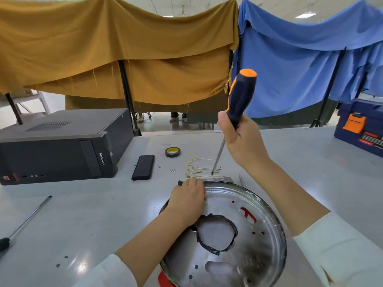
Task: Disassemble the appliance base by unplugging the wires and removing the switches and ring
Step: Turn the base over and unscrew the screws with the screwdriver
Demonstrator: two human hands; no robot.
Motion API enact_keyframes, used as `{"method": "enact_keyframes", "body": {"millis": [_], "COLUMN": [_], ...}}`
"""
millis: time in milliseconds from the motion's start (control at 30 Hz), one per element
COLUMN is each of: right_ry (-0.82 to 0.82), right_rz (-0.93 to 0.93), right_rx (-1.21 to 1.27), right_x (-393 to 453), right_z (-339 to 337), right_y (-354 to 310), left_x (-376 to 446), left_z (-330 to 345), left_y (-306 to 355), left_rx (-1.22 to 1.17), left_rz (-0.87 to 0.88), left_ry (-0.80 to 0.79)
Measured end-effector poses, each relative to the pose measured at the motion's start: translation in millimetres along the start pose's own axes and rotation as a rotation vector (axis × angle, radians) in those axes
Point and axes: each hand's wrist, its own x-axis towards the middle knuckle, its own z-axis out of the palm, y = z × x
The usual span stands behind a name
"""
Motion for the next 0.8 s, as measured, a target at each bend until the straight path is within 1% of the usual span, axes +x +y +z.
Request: {"method": "enact_keyframes", "body": {"millis": [67,100,200,233,300,333,367,433,500,533,600,700,800], "right_ry": [0.020,0.020,0.000,-0.031,-0.145,-0.200,-0.246,-0.335,-0.420,-0.459,-0.548,-0.688,-0.773], "right_rz": [-0.024,-0.017,0.044,0.059,0.113,0.157,0.203,0.260,0.242,0.226,0.201,0.186,0.213], "right_rx": [-0.319,-0.378,-0.213,-0.174,-0.100,-0.046,0.021,0.123,0.171,0.155,0.040,-0.091,-0.246], "right_x": [4,7,14,14,13,11,8,1,-7,-11,-22,-43,-58], "right_z": [-14,-20,-33,-35,-40,-42,-42,-39,-30,-24,-13,8,28], "right_y": [-2,-3,-7,-7,-4,-1,3,13,24,32,47,65,77], "left_x": [-2,-2,-1,-1,0,1,1,3,7,8,9,6,-2], "left_z": [-1,-1,0,1,2,2,1,-8,-19,-25,-36,-42,-32], "left_y": [3,5,2,0,-4,-6,-6,-6,-8,-10,-20,-41,-64], "left_rx": [0.055,0.076,0.097,0.091,0.065,0.011,-0.120,-0.475,-0.736,-0.849,-1.035,-1.128,-1.156], "left_rz": [0.005,0.011,0.040,0.055,0.103,0.125,0.120,0.061,0.008,-0.028,-0.134,-0.292,-0.391], "left_ry": [0.002,0.002,-0.008,-0.008,0.010,0.019,0.029,0.028,0.073,0.110,0.176,0.232,0.205]}}
